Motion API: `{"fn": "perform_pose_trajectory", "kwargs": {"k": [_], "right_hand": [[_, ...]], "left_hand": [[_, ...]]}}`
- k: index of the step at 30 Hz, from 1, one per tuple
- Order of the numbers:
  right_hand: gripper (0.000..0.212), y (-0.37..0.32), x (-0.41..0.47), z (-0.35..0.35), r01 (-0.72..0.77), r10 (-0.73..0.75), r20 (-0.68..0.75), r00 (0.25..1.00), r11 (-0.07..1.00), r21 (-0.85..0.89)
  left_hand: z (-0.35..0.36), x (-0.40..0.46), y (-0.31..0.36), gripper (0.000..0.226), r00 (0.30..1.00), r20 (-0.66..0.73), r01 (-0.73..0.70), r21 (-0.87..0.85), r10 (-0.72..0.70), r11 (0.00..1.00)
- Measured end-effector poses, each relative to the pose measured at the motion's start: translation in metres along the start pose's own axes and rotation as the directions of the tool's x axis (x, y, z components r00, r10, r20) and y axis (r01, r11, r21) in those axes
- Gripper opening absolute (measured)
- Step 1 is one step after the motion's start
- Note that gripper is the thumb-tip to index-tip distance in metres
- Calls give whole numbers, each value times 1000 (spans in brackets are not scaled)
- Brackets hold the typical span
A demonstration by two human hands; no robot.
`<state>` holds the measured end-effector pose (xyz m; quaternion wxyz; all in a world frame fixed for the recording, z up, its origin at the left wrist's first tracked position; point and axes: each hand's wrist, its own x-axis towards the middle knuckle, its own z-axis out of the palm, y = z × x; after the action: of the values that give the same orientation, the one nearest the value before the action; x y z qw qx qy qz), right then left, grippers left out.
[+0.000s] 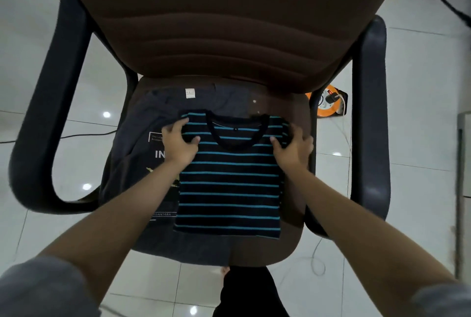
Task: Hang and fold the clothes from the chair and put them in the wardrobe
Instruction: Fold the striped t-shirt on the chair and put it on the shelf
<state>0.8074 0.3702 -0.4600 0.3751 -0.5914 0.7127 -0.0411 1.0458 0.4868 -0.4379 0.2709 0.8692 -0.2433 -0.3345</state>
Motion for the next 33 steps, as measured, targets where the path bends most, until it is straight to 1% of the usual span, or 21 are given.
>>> {"fn": "perform_pose_trajectory", "kwargs": {"k": [2, 5, 7, 9, 10, 12, 14, 16, 18, 22, 27, 30, 33], "right_hand": [[72, 7, -21, 1, -10, 7, -51, 999, 998, -60], [73, 17, -33, 1, 101, -102, -24, 994, 994, -48], [69, 19, -32, 2, 178, -179, 59, 982, 984, 17], [67, 17, -31, 0, 194, -225, 171, 959, 964, 180], [67, 16, -30, -2, 175, -232, 215, 949, 951, 254], [60, 11, -27, -4, 112, -220, 283, 934, 930, 350], [52, 4, -29, -8, 60, -212, 340, 916, 911, 408], [54, -2, -33, -13, 53, -221, 351, 910, 901, 431], [58, -6, -41, -18, 81, -240, 328, 914, 899, 431], [61, -9, -68, -36, 160, -295, 249, 922, 879, 449], [54, -14, -120, -85, 208, -308, 104, 945, 819, 534], [49, -20, -165, -126, 279, -358, 5, 934, 737, 615], [50, -26, -210, -175, 357, -394, -94, 914, 673, 647]], "left_hand": [[6, -16, -7, 55, 998, 19, 57, -42, -56, 997], [9, -29, -15, 40, 999, 44, 25, -6, -25, 1000], [9, -28, -16, 26, 998, 54, 32, -7, -32, 999], [7, -22, -14, 16, 996, 69, 66, -40, -63, 997], [5, -20, -12, 15, 992, 87, 93, -72, -87, 993], [1, -16, -9, 25, 977, 146, 184, -182, -158, 966], [-4, -18, -3, 34, 947, 224, 295, -320, -230, 900], [-11, -25, 4, 43, 930, 277, 339, -390, -242, 856], [-19, -34, 9, 50, 941, 281, 290, -380, -190, 878], [-40, -66, 20, 54, 971, 234, 142, -380, -54, 914], [-77, -119, 45, 54, 983, 151, -35, -384, 100, 923], [-106, -155, 72, 55, 972, 107, -153, -393, 210, 907], [-137, -192, 109, 56, 942, 85, -254, -452, 325, 855]]}}
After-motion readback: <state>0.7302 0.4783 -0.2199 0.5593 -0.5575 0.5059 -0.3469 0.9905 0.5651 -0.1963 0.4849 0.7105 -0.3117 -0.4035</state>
